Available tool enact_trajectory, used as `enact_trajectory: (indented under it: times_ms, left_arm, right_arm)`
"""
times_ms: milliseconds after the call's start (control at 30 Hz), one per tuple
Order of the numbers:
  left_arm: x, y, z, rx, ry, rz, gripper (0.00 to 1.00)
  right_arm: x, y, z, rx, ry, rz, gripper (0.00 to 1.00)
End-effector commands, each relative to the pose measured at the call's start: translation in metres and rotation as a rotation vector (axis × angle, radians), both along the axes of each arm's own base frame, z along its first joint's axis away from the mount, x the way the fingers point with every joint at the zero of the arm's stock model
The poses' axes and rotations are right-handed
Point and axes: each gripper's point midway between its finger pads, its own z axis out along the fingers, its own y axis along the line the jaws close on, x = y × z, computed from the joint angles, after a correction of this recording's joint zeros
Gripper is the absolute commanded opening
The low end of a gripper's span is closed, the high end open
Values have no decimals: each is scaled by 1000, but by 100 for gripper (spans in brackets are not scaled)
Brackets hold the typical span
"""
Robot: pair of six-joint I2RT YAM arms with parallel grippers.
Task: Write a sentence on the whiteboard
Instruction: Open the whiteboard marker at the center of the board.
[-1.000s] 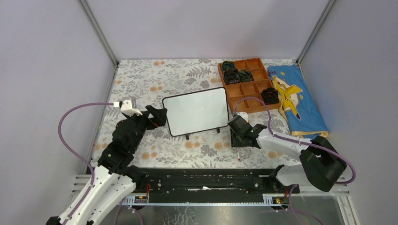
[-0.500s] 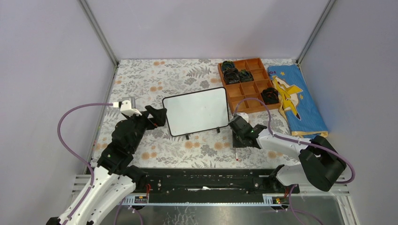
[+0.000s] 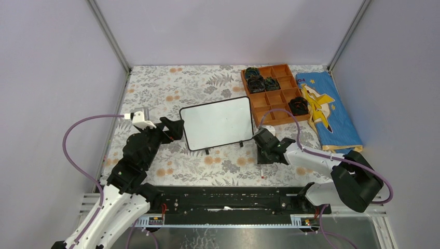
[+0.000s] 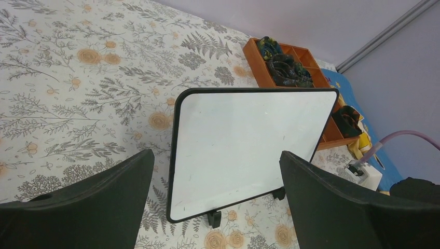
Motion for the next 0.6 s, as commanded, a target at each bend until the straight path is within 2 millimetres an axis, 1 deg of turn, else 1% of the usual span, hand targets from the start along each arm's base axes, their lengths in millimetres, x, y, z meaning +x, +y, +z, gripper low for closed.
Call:
enact_trajectory:
  times_ms: [0,100,167,233,300,400,500,567]
  left_arm:
    - [-1,-1,24,-19,-72,-12,99]
    - [-1,-1,24,-20,-72,-11,99]
    - [-1,-1,24,-19,-70,-13,99]
    - [-1,-1,23,-18,-69,-12,99]
    - [-1,-2,23,-18,-70,-14,99]
    - [-1,-2,26,-23,-85,-18,99]
    - [-2,-6,32,-40,-126,-41,99]
    - [-6,-17,42,-67,-183,-109,99]
  right_arm:
    - [-17,-7,-14,-36,90,13,20]
    - [-17,-5,-14,-25,94,21,1]
    - [-15,-2,-5,1,75,27,0]
    - [-11,4,12,49,24,41,0]
    - [-7,11,36,111,-41,76,0]
    - [-6,21,78,217,-148,150,0]
    - [-13,32,120,330,-243,249,0]
    - [-21,40,149,414,-301,335,0]
